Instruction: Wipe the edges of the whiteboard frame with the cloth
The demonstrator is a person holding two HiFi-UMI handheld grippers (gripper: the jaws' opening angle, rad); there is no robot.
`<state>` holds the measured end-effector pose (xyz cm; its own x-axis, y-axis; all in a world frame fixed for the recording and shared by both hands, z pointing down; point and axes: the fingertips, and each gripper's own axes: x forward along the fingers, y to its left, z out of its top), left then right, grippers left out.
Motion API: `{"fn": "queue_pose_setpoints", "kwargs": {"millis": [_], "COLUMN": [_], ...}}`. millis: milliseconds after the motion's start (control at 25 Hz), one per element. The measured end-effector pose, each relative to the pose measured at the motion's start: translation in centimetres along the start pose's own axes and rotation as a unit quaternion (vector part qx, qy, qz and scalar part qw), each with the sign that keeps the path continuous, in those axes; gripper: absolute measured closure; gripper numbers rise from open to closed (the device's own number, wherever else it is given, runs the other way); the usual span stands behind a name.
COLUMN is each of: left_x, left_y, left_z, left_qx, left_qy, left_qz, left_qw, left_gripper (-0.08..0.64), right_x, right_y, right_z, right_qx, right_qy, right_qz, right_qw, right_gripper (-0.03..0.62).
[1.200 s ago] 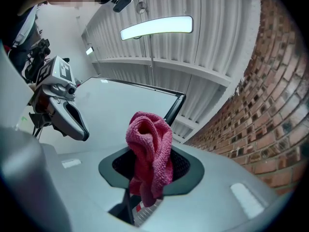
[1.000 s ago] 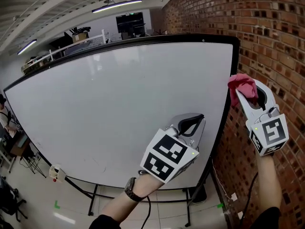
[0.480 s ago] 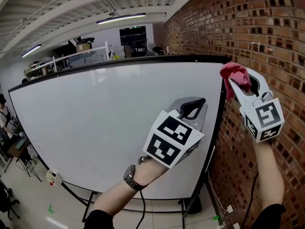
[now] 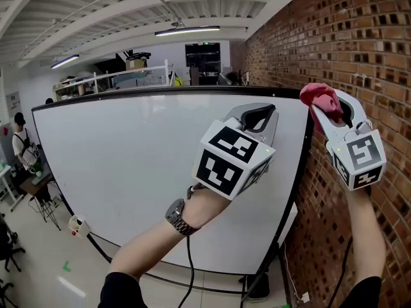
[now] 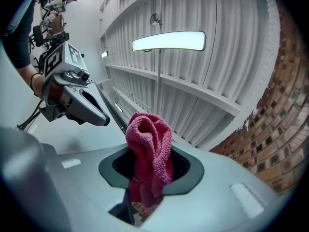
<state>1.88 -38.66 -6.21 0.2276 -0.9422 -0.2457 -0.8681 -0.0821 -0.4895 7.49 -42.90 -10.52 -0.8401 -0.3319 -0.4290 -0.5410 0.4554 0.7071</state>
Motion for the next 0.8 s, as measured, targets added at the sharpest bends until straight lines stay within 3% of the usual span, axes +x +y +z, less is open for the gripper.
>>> {"fn": "queue_pose_setpoints", "kwargs": {"millis": [120, 280, 480, 800], "left_x": [-0.7, -1.8, -2.8, -5.6], "left_y": [0.5, 2.2, 3.8, 7.8], "left_z": [-0.4, -1.8, -1.8, -2.0], "left_qx": [0.007, 0.004, -0.01, -0.031], "left_qy": [0.015, 0.036, 0.04, 0.054], "left_qz": [0.022, 0.053, 0.08, 0.108], "left_qw": [0.9996, 0.9979, 0.996, 0.9922], "left_gripper": [0.56, 0.56, 0.56, 0.56], "right_x": [-0.1, 1.8, 3.9, 6.7], "right_y": [-0.2, 2.1, 4.8, 7.1], "right_z": [0.9, 2.6, 4.4, 6.9], "right_qx": [-0.021, -0.007, -0.008, 0.003], "right_qy": [-0.014, -0.045, -0.051, -0.053], "right_qz": [-0.008, 0.036, 0.077, 0.094], "right_qw": [1.0, 0.998, 0.996, 0.994], "right_gripper": [0.466, 0.466, 0.466, 0.465]}}
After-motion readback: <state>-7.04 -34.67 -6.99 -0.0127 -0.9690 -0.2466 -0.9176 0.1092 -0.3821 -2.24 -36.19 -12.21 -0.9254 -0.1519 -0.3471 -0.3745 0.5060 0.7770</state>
